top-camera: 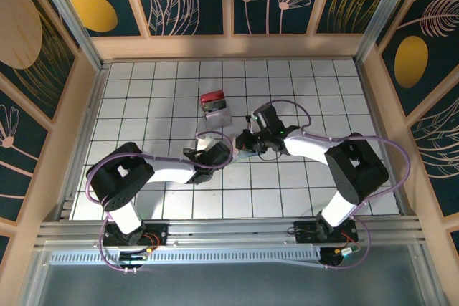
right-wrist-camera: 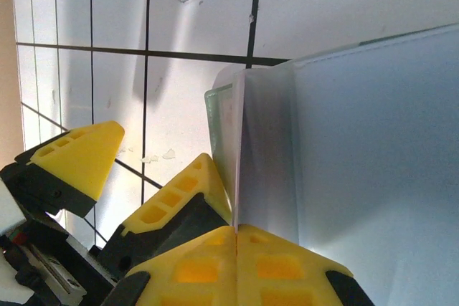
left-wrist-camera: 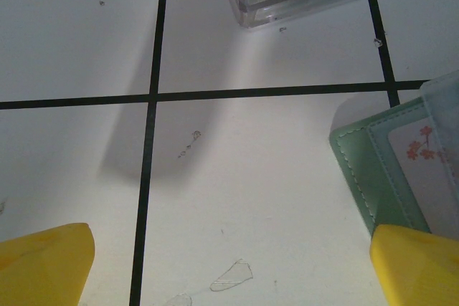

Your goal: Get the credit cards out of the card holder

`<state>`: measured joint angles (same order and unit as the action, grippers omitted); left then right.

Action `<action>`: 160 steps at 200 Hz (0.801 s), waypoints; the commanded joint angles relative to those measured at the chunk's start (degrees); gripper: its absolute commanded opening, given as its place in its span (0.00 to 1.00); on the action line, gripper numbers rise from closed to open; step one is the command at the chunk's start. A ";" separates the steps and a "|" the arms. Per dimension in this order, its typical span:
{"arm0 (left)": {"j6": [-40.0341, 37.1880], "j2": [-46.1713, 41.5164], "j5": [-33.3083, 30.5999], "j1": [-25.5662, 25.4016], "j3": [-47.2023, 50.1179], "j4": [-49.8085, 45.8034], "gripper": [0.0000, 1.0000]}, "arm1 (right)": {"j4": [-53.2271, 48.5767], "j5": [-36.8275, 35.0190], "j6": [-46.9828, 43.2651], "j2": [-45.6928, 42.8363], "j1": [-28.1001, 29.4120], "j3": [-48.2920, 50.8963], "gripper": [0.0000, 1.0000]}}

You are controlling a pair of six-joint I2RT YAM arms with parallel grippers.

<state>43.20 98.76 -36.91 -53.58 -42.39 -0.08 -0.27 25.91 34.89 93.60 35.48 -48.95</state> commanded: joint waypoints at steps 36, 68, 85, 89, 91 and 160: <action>-0.02 -0.21 0.13 0.22 0.90 -3.00 0.99 | -2.85 -6.69 -1.67 -3.59 -1.07 1.09 0.00; -0.05 -2.99 0.06 0.16 0.97 -3.24 0.99 | -3.66 -7.97 -2.20 -4.72 -1.71 1.53 0.00; -0.06 -4.53 -0.01 0.15 0.84 -3.49 0.99 | -3.62 -8.29 -2.55 -5.94 -2.11 1.98 0.00; -0.12 -4.97 -0.01 0.17 0.75 -3.67 0.99 | -3.72 -8.40 -2.63 -6.17 -2.24 2.01 0.00; -0.13 -5.20 -0.01 0.15 0.74 -3.76 0.99 | -3.76 -8.48 -2.64 -6.35 -2.26 2.06 0.00; -0.55 -15.93 1.14 0.51 0.18 -2.93 0.99 | -1.98 -10.10 -3.08 -13.25 -3.80 4.83 0.00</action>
<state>43.16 87.11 -36.49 -53.56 -41.91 -3.22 -3.62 17.37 32.93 83.57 32.34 -45.76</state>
